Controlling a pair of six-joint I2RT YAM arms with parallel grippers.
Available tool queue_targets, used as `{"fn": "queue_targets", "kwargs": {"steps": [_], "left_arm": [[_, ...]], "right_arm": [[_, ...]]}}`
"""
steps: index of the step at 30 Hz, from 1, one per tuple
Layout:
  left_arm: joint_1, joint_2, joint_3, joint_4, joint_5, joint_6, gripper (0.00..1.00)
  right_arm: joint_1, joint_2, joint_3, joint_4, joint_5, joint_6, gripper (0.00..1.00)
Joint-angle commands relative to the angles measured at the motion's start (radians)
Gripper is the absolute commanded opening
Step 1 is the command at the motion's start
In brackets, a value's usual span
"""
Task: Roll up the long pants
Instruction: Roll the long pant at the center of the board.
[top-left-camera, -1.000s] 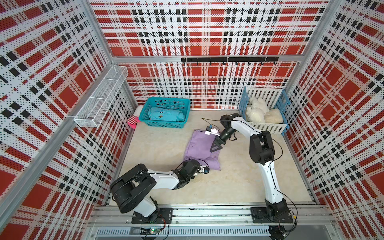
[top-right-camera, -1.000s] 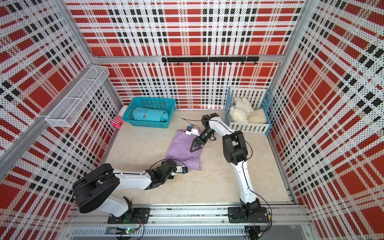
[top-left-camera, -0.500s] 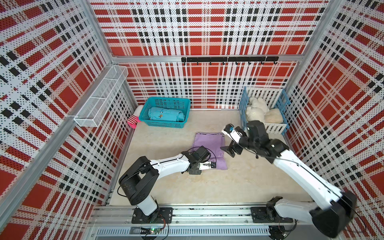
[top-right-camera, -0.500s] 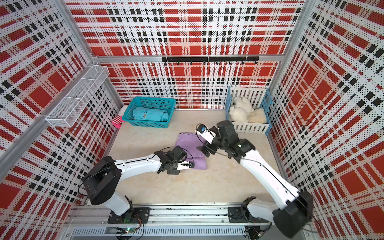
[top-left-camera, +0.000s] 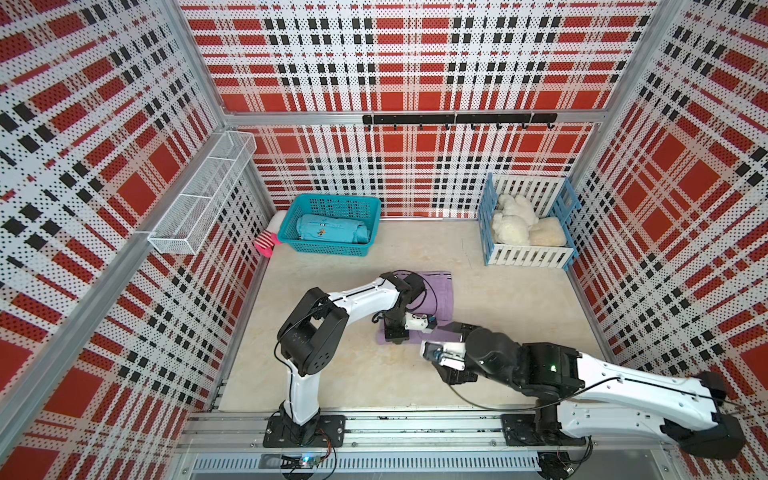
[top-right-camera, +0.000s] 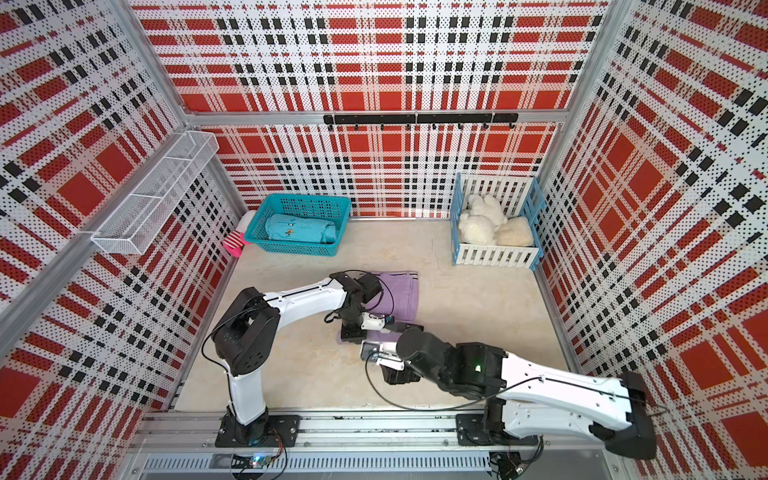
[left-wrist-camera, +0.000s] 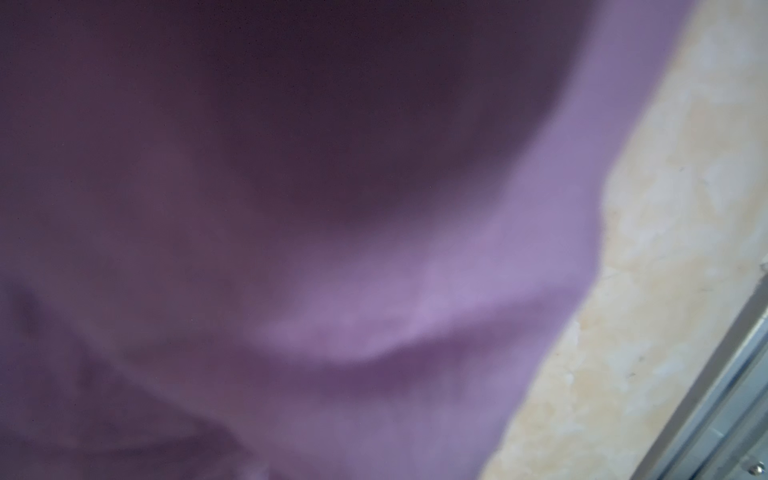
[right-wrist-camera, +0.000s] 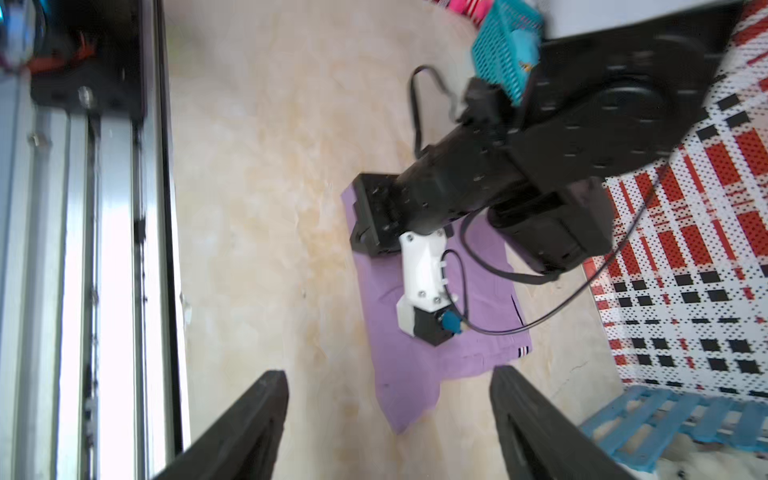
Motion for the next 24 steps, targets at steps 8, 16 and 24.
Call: {"fn": "queue_targets", "kwargs": {"steps": [8, 16, 24], "left_arm": [[0.020, 0.146, -0.010, -0.092, 0.060, -0.029, 0.10], [0.039, 0.154, 0.000, -0.075, 0.058, -0.029, 0.12], [0.062, 0.153, 0.008, -0.068, 0.069, -0.033, 0.14]], "right_arm": [[0.089, 0.240, -0.104, 0.100, 0.233, -0.129, 0.73], [-0.054, 0.350, -0.120, 0.312, 0.065, -0.237, 0.71], [-0.155, 0.449, -0.115, 0.442, -0.053, -0.288, 0.70]]}}
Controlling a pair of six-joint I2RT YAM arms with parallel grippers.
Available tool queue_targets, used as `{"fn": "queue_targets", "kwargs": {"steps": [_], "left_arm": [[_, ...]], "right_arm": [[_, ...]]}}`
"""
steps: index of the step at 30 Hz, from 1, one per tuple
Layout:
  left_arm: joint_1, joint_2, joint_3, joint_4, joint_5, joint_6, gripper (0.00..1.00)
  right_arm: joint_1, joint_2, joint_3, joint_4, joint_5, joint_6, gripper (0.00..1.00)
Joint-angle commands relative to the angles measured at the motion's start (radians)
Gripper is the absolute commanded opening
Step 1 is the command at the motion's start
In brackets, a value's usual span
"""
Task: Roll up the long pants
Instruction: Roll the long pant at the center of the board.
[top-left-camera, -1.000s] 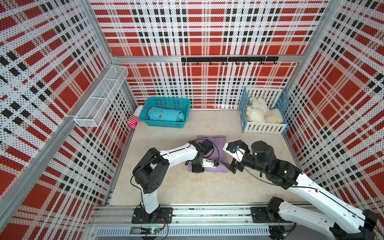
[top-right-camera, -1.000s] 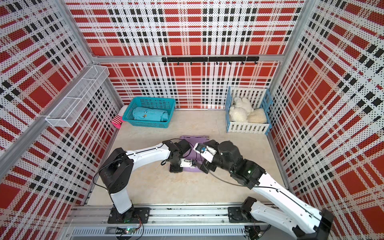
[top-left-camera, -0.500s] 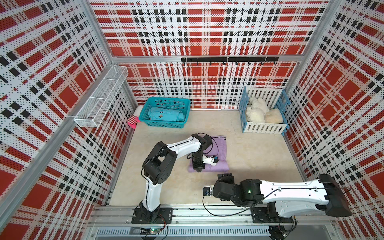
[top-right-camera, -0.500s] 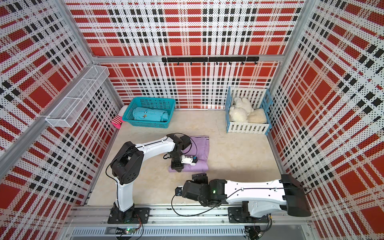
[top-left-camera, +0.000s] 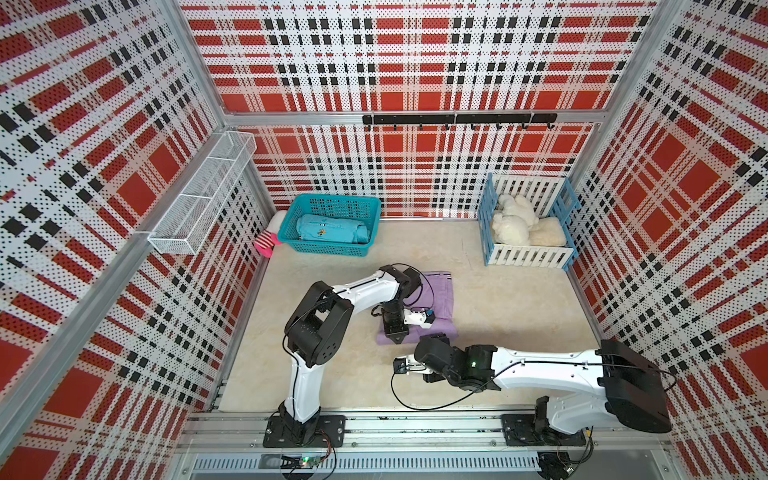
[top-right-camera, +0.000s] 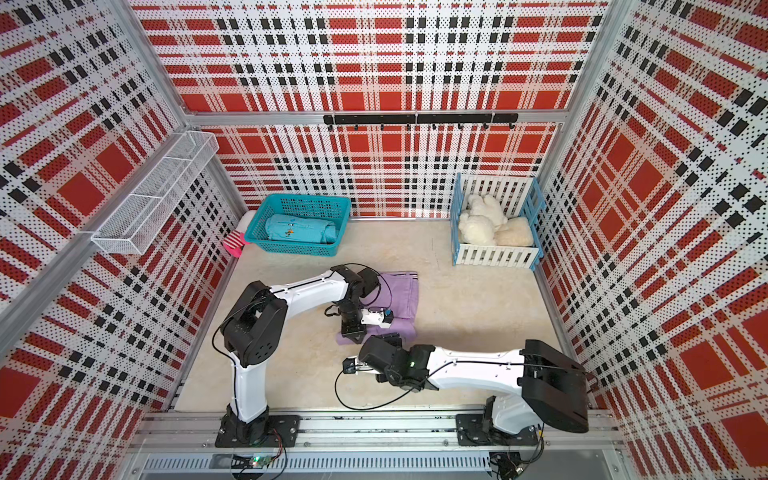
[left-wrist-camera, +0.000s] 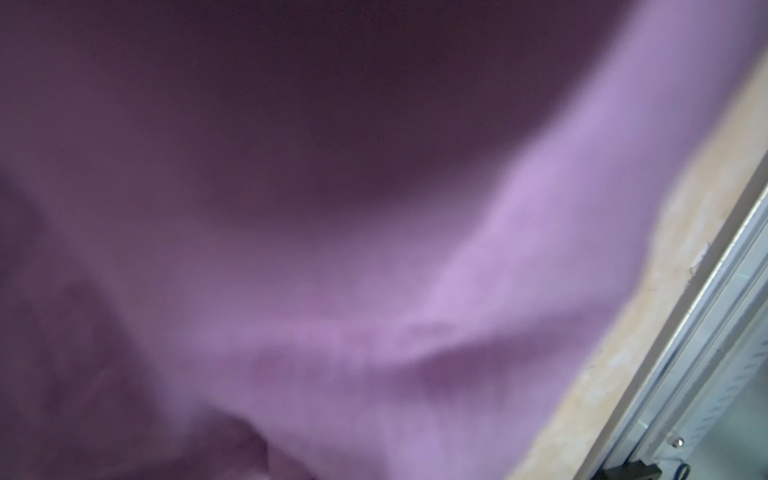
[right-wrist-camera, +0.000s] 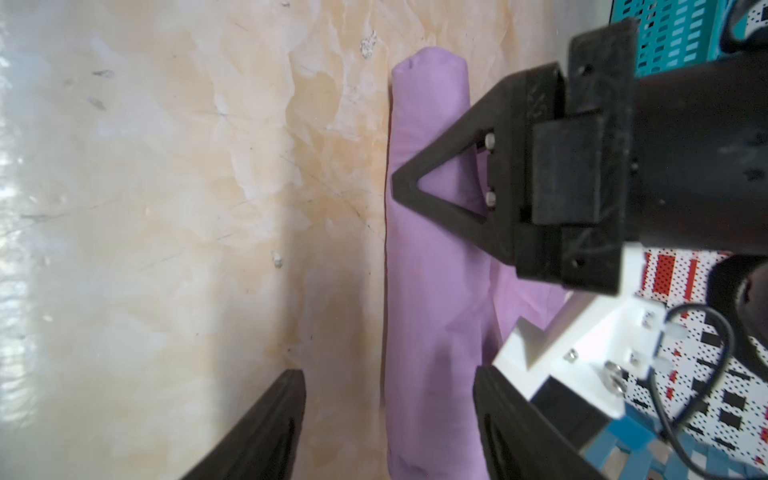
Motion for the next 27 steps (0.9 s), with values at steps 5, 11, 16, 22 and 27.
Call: {"fn": "queue_targets", "kwargs": {"steps": [5, 11, 16, 22, 27], "left_arm": [[0.011, 0.091, -0.058, -0.004, -0.010, -0.016, 0.14], [0.015, 0.092, -0.056, -0.005, -0.006, -0.018, 0.15], [0.015, 0.089, -0.059, -0.006, -0.006, -0.017, 0.15], [0.016, 0.077, -0.067, -0.006, -0.012, -0.017, 0.16], [0.039, 0.057, -0.077, -0.002, -0.014, -0.012, 0.18]], "right_arm": [[-0.062, 0.074, -0.002, 0.144, -0.053, -0.047, 0.70], [-0.073, 0.157, -0.013, 0.217, 0.013, -0.070, 0.72], [-0.089, 0.230, -0.019, 0.250, 0.057, -0.096, 0.72], [-0.136, 0.300, -0.013, 0.244, 0.112, -0.099, 0.61], [-0.151, 0.327, -0.019, 0.191, 0.078, -0.067, 0.31]]}}
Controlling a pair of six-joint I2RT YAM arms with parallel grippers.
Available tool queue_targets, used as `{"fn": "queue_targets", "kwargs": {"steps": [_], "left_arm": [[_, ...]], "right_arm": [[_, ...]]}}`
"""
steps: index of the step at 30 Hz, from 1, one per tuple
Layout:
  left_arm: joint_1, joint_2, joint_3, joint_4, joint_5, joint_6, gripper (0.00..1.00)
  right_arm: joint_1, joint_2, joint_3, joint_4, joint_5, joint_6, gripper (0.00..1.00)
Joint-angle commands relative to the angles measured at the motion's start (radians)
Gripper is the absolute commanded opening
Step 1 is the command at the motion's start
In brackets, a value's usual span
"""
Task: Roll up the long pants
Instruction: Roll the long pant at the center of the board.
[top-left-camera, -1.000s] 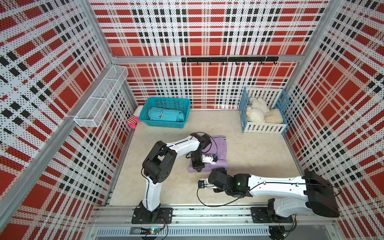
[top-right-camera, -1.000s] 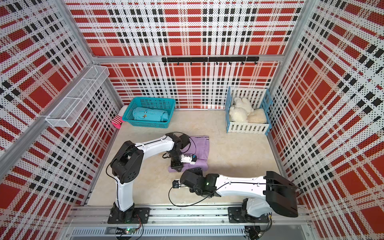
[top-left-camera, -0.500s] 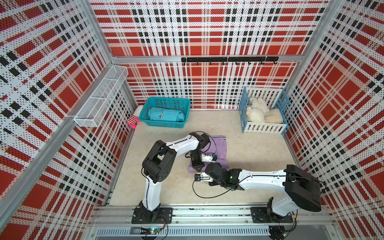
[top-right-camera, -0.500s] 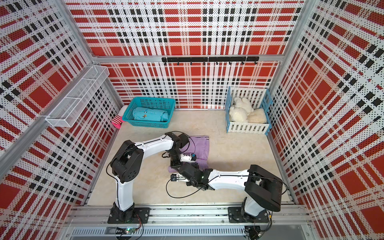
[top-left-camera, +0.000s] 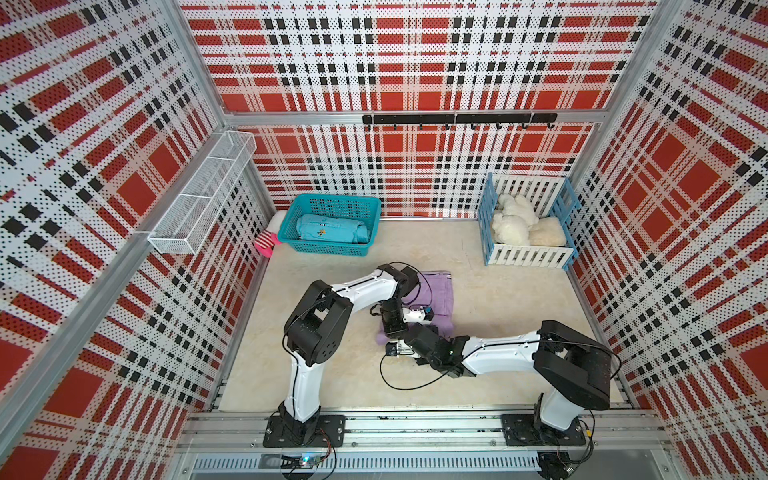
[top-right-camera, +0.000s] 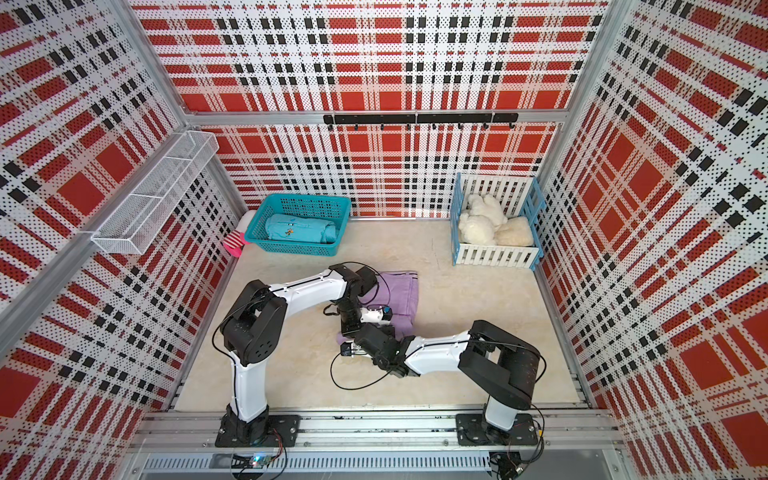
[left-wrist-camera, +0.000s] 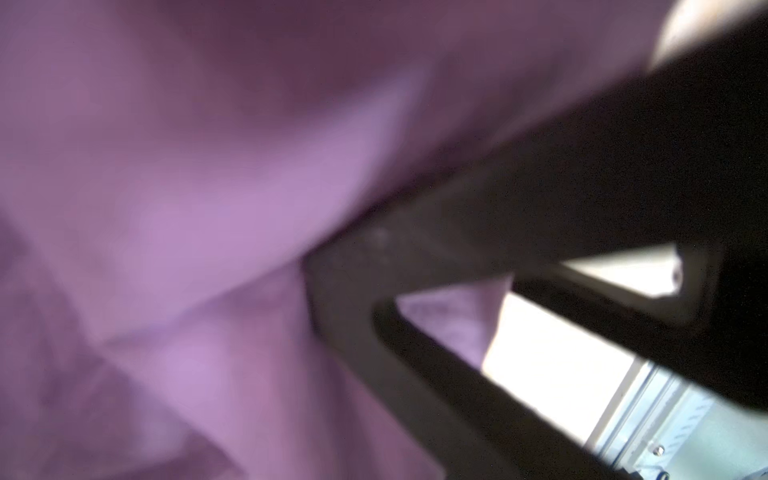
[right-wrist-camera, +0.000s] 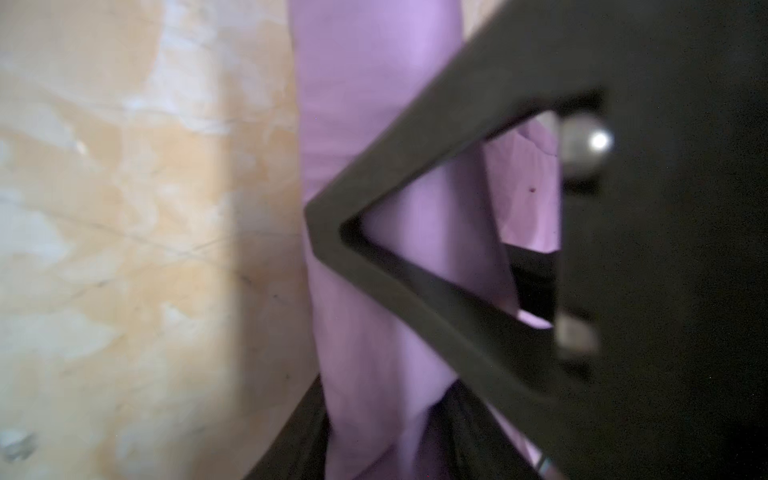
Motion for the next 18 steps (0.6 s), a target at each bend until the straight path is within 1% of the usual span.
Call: {"fn": "queue_targets", "kwargs": {"steps": [1, 4, 7, 11, 13, 15, 18], "left_arm": [[0.025, 0.055, -0.069, -0.004, -0.042, 0.005, 0.18], [0.068, 0.042, -0.064, 0.004, -0.040, -0.004, 0.23], [0.141, 0.037, -0.053, 0.014, -0.015, 0.000, 0.29], [0.260, 0.049, -0.037, 0.039, -0.011, -0.022, 0.32], [0.301, 0.042, -0.033, 0.062, -0.030, -0.041, 0.38], [0.338, 0.028, -0.033, 0.087, -0.077, -0.068, 0.50], [0.419, 0.004, -0.034, 0.128, -0.117, -0.108, 0.59]], "right_arm": [[-0.034, 0.060, -0.031, -0.124, 0.005, 0.038, 0.26], [-0.034, 0.074, -0.041, -0.140, -0.003, 0.058, 0.13], [-0.034, 0.074, -0.056, -0.141, -0.008, 0.071, 0.00], [-0.036, 0.068, -0.070, -0.139, -0.009, 0.078, 0.00], [-0.036, 0.062, -0.074, -0.140, -0.011, 0.080, 0.00], [-0.039, 0.054, -0.075, -0.145, -0.020, 0.085, 0.00], [-0.041, 0.042, -0.074, -0.156, -0.030, 0.089, 0.00]]}}
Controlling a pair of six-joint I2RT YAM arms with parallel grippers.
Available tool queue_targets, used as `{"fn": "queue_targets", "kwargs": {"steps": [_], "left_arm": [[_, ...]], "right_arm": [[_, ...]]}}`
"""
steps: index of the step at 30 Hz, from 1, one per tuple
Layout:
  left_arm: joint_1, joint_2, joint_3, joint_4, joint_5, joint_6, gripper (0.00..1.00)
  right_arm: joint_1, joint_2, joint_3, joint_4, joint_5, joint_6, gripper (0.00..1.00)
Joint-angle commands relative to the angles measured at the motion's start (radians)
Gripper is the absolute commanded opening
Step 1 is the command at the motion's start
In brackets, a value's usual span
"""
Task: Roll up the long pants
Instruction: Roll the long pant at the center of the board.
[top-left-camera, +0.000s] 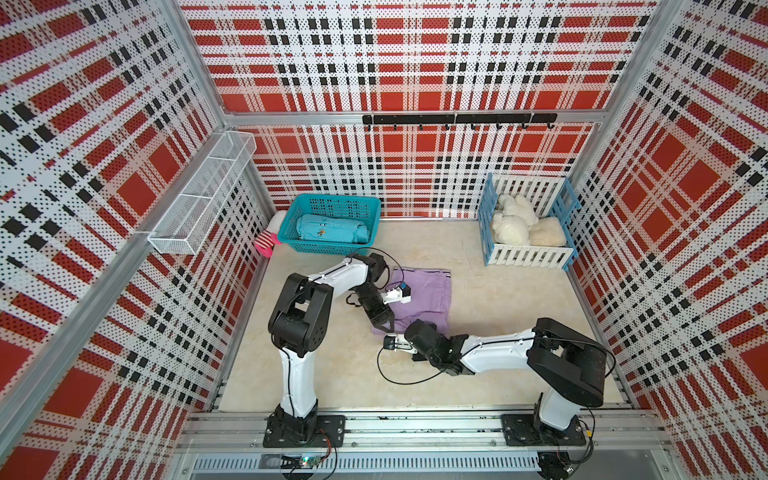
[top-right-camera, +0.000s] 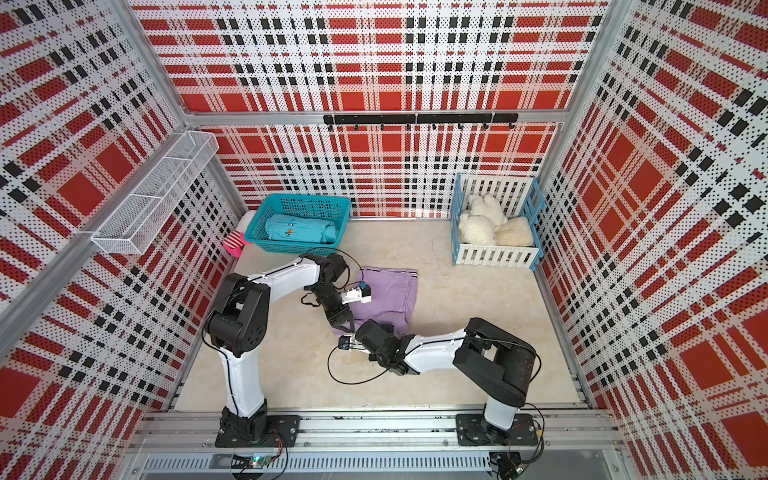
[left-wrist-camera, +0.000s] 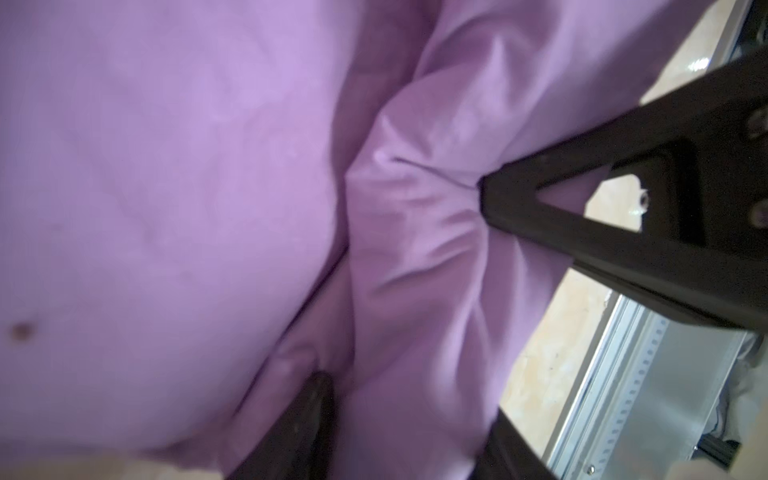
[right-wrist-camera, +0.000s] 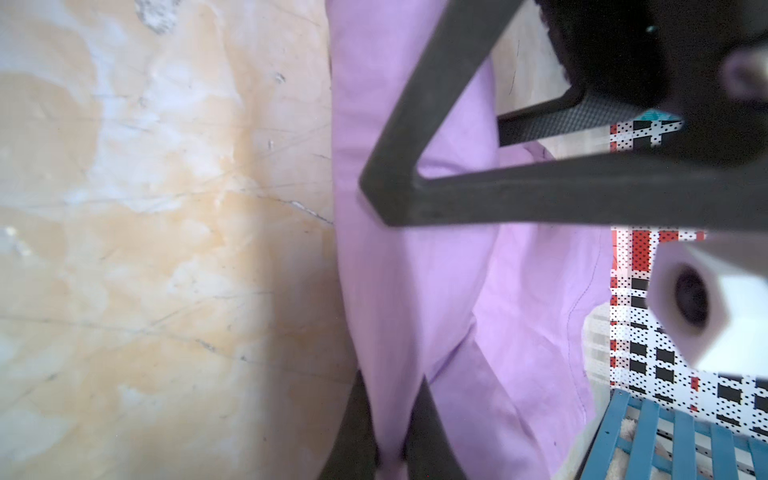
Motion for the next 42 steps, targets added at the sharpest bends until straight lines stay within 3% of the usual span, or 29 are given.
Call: {"fn": "queue_targets", "kwargs": {"steps": [1, 2, 4, 5, 8, 14, 23, 27, 31, 33, 37, 42], "left_arm": [[0.177, 0.009, -0.023, 0.122, -0.364, -0.084, 0.66], [0.212, 0.003, -0.020, 0.147, -0.395, -0.111, 0.77], [0.270, -0.007, -0.009, 0.177, -0.458, -0.160, 0.82], [0.294, -0.019, -0.006, 0.205, -0.510, -0.190, 1.00], [0.334, -0.072, -0.010, 0.256, -0.655, -0.253, 0.99], [0.342, -0.228, -0.081, 0.378, -0.896, -0.342, 0.99], [0.293, -0.643, -0.367, 0.629, -1.108, -0.405, 0.99], [0.198, -0.864, -0.497, 0.755, -1.195, -0.389, 0.99], [0.013, -1.093, -0.608, 0.868, -1.288, -0.287, 0.99], [-0.082, -1.189, -0.652, 0.891, -1.255, -0.207, 0.99], [-0.251, -1.327, -0.769, 0.832, -1.018, -0.037, 0.99], [-0.481, -1.249, -0.851, 0.716, -1.035, 0.014, 0.99]], "right_arm": [[-0.021, 0.013, -0.064, -0.252, 0.011, 0.021, 0.00], [-0.022, 0.008, -0.063, -0.259, 0.004, 0.027, 0.00], [-0.026, -0.003, -0.056, -0.282, -0.021, 0.036, 0.00], [-0.028, -0.011, -0.047, -0.302, -0.040, 0.045, 0.00], [-0.060, -0.040, 0.025, -0.406, -0.146, 0.084, 0.00], [-0.215, -0.049, 0.287, -0.729, -0.500, 0.087, 0.00], [-0.456, 0.188, 0.635, -1.102, -1.060, -0.004, 0.00], [-0.501, 0.370, 0.785, -1.262, -1.174, -0.057, 0.00], [-0.552, 0.576, 0.976, -1.460, -1.311, -0.127, 0.00], [-0.563, 0.652, 1.060, -1.534, -1.335, -0.144, 0.00], [-0.574, 0.760, 1.174, -1.608, -1.370, -0.156, 0.00], [-0.586, 0.783, 1.176, -1.587, -1.375, -0.134, 0.00]]}}
